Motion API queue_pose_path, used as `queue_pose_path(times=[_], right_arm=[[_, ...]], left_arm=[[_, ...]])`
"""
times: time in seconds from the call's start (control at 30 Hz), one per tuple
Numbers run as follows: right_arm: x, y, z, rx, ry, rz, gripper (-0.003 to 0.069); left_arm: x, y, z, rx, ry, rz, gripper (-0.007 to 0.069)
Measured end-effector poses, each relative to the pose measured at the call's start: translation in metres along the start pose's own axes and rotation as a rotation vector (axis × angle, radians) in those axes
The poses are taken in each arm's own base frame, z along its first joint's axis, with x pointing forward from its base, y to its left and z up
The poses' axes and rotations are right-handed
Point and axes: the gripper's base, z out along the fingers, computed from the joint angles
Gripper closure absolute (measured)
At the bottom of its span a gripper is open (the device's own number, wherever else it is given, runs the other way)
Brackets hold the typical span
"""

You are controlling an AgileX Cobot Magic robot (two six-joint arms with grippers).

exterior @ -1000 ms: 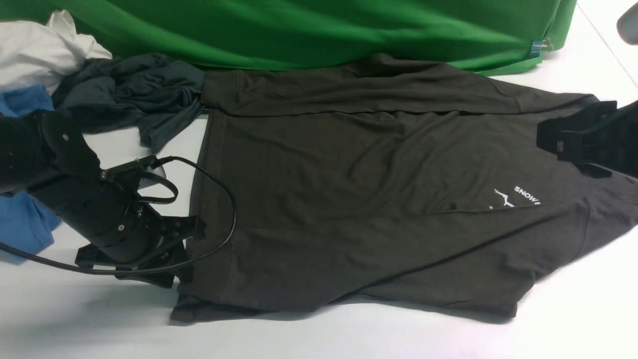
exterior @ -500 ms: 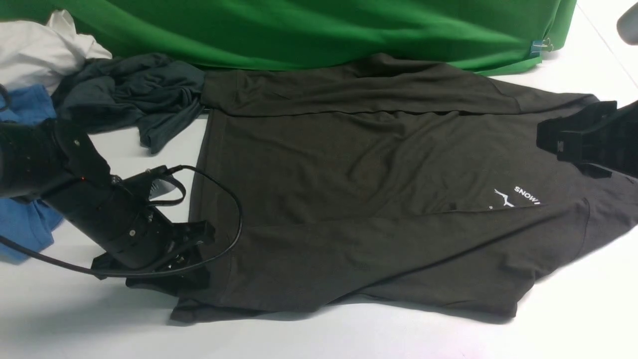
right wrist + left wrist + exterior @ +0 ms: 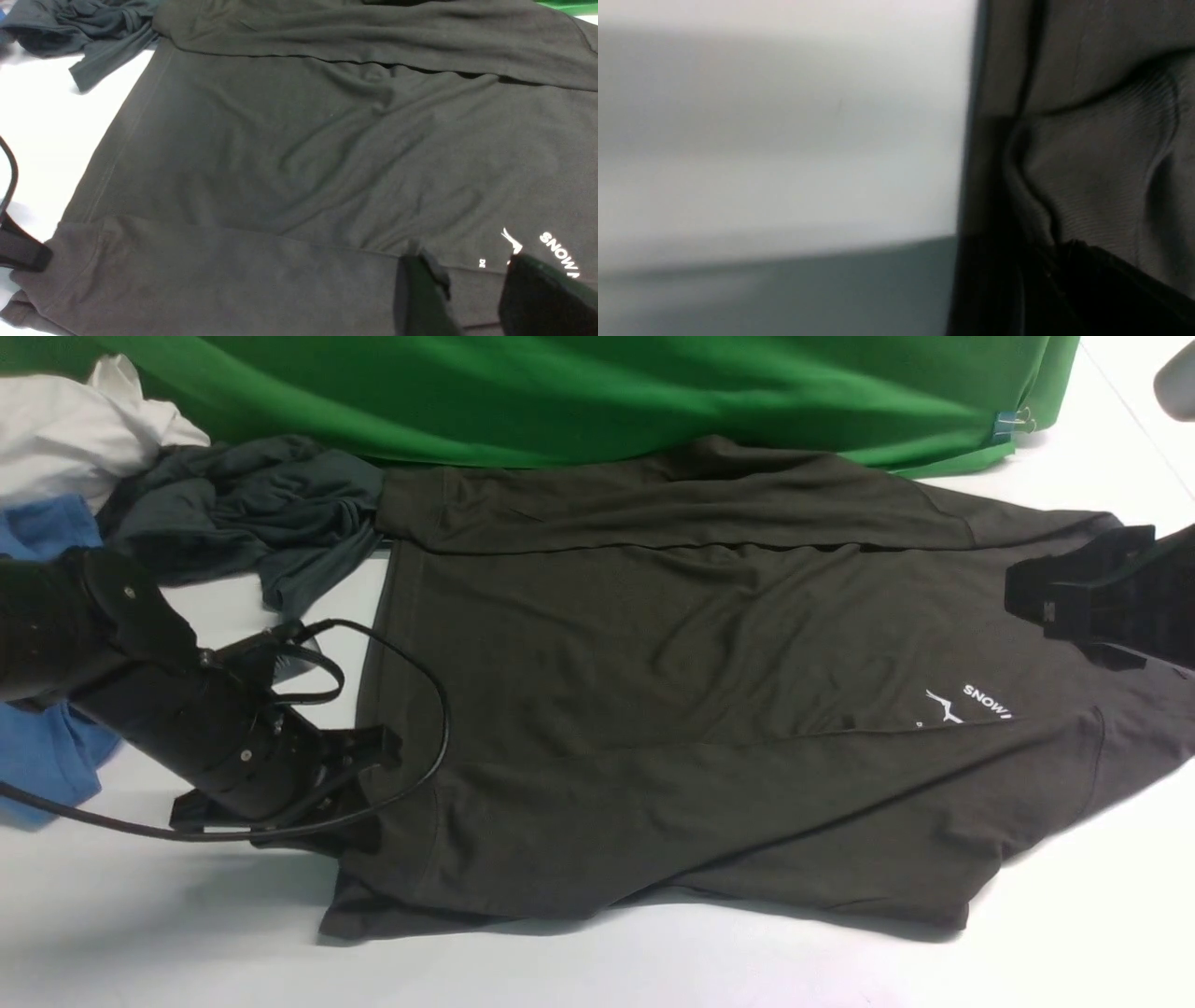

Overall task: Fold a long-sleeved shirt on a white desktop.
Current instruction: 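Grasp the left edge of the dark T-shirt lying flat on the table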

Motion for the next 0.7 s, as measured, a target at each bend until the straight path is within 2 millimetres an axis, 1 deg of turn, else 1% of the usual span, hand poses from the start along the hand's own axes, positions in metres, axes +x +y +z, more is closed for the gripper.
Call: queue_pose_path(times=[0.17,0.47,0.7], right_arm=[[0.0,0.0,0.0,0.0,0.0,0.0,0.0417],[0.0,0.0,0.0,0.0,0.0,0.0,0.0417],[0.0,0.0,0.0,0.0,0.0,0.0,0.0417]], left_arm=[[-0.0028,-0.0034,-0.0001,0.037,-0.031,-0.015,0.049],[-0.0048,-0.0038,-0.0002,0.042,-0.052,-0.021,0.0447],[-0.0045,-0.0037,0.0,0.042,-0.051,-0.033,0.0452]])
